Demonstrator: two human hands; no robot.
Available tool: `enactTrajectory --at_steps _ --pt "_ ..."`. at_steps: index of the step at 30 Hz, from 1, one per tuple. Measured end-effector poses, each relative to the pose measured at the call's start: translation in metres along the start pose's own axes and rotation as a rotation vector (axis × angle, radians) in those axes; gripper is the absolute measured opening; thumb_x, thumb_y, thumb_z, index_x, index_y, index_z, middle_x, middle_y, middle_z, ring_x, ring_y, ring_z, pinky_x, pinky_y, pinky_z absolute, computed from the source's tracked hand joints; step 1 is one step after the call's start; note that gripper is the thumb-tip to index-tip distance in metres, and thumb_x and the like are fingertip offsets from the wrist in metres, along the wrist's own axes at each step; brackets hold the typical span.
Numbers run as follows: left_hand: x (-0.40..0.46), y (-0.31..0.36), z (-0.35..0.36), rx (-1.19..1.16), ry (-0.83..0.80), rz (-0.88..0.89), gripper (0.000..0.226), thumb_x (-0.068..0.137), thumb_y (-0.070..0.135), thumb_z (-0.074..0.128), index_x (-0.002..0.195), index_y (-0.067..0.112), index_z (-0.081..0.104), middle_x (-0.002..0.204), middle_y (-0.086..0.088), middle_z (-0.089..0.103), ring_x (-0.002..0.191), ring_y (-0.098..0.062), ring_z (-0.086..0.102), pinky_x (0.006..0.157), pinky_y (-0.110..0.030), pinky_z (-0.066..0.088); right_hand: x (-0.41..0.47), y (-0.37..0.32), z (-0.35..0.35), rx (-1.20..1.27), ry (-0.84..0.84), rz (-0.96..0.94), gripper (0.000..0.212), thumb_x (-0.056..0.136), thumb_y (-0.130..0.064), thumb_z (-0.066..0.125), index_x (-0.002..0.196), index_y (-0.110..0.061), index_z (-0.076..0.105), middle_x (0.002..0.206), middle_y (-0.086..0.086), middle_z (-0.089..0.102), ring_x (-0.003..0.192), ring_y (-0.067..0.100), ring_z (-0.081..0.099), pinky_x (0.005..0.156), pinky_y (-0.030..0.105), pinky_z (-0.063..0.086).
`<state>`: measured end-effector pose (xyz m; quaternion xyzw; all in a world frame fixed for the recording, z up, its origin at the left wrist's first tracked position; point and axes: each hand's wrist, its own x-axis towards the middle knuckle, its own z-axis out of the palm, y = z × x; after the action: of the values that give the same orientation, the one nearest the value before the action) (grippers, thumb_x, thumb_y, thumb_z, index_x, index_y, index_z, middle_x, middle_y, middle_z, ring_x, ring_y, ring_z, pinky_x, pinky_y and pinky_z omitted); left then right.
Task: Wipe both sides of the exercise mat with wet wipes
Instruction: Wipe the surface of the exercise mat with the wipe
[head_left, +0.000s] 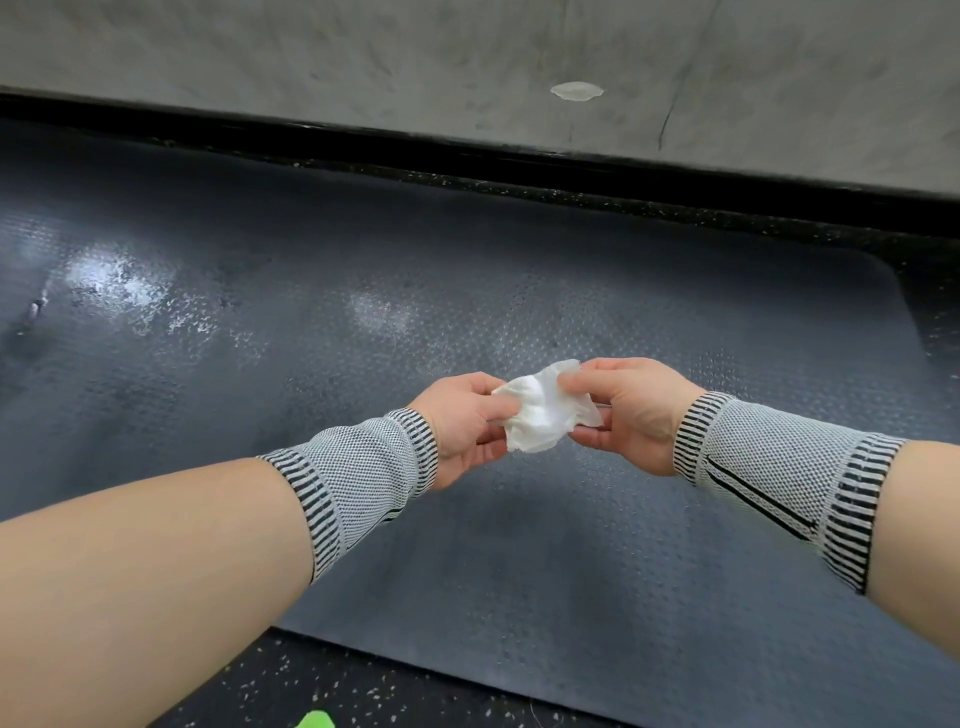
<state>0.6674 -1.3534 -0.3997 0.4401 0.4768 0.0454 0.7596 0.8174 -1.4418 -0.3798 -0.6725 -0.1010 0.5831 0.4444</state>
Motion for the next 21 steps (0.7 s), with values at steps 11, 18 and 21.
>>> enactTrajectory --at_steps 11,18,21 --pt "0.001 0.002 0.011 -0.005 0.031 0.071 0.018 0.097 0.024 0.06 0.107 0.012 0.068 0.099 -0.002 0.075 0.091 -0.008 0.071 0.074 -0.025 0.055 0.0 -0.007 0.007 0.001 -0.019 -0.072 0.011 0.092 -0.006 0.055 0.082 -0.011 0.057 0.076 0.007 0.066 0.059 0.013 0.063 0.054 0.024 0.049" --pt "0.003 0.007 0.009 -0.033 -0.002 0.076 0.02 0.097 0.016 0.058 0.113 0.012 0.068 0.1 -0.003 0.076 0.094 -0.015 0.072 0.079 -0.028 0.055 0.001 -0.007 0.017 -0.004 -0.054 -0.072 0.005 0.09 -0.004 0.058 0.092 -0.006 0.062 0.084 0.012 0.07 0.067 0.017 0.068 0.056 0.026 0.054" --pt "0.003 0.01 0.005 -0.046 -0.002 0.086 0.011 0.098 0.015 0.055 0.099 0.015 0.067 0.085 0.002 0.075 0.082 -0.012 0.072 0.075 -0.027 0.055 0.01 -0.003 0.022 -0.156 0.144 -0.157 0.01 0.083 -0.009 0.068 0.092 -0.007 0.063 0.092 0.013 0.07 0.078 0.021 0.07 0.061 0.028 0.055"
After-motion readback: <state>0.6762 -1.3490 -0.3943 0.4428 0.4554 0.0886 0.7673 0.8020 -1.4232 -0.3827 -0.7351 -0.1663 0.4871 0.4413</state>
